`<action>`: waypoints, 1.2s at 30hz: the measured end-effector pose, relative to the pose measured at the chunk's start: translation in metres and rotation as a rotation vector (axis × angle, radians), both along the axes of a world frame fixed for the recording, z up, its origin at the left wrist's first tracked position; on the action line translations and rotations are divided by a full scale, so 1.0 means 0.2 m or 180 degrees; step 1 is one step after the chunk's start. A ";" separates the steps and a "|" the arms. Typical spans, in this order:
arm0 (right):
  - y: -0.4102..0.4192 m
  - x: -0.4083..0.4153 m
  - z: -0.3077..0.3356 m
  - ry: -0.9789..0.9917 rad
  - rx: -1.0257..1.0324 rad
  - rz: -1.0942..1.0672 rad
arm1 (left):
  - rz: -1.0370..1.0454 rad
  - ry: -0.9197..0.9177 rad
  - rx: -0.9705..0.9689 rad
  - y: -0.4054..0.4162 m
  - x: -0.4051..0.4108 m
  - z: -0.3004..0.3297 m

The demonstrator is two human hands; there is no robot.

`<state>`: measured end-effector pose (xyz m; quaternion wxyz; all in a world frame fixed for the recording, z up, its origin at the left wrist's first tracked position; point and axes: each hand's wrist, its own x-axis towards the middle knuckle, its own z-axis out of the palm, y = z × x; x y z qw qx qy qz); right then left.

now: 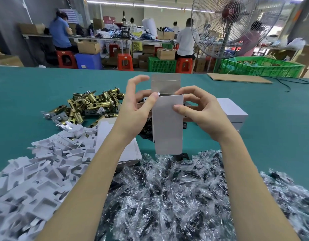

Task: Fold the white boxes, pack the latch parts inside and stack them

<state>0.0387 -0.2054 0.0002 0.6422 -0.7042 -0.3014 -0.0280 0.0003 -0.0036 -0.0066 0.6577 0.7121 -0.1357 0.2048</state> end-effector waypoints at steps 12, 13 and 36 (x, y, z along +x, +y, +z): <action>0.00 -0.01 0.01 0.0015 -0.0017 0.0184 | -0.0461 0.0202 -0.0099 0.04 -0.02 0.07; 0.00 -0.01 0.01 0.0023 -0.0023 0.0193 | -0.0438 0.0184 -0.0085 0.04 -0.02 0.07; 0.02 -0.04 0.05 0.0124 -0.0177 -0.0059 | -0.0307 0.0833 -0.0854 0.00 -0.01 0.04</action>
